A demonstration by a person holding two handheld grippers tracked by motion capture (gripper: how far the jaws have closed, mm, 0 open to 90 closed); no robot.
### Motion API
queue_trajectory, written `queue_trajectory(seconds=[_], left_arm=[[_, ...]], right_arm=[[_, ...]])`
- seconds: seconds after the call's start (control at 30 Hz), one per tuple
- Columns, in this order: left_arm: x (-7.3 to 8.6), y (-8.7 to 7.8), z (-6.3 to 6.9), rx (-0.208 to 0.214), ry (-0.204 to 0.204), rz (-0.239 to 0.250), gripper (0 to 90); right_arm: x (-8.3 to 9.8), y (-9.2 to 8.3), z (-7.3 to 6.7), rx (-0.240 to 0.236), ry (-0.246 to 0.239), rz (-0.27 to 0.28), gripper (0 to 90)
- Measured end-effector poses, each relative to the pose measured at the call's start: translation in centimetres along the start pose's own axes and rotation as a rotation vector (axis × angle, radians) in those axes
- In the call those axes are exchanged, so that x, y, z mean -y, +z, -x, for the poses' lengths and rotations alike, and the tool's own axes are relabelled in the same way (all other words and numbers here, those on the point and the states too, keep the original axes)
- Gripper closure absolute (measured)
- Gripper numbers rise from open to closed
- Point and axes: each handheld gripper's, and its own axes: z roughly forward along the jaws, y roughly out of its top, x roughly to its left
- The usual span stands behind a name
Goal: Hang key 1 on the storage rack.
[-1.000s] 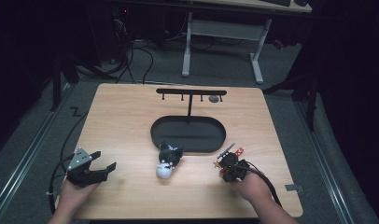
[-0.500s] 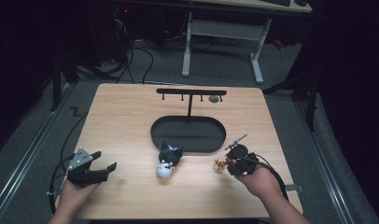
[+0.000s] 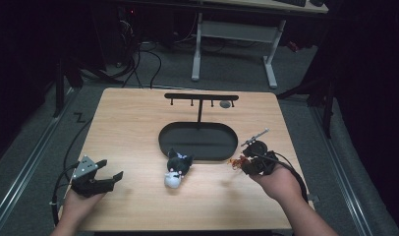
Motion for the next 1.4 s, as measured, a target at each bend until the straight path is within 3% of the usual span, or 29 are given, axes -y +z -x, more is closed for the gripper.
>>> queue_trajectory(seconds=[0.83,1.4], left_arm=[[0.0,0.0,0.0,0.002,0.002,0.002,20.6],[0.0,-0.1,-0.2,0.001,-0.003,0.004,20.7]], right_arm=[[-3.4,-3.6,0.3,0.06,-0.009,0.101,66.3],[-7.1,-4.2,0.3,0.068,-0.011,0.147,66.3]])
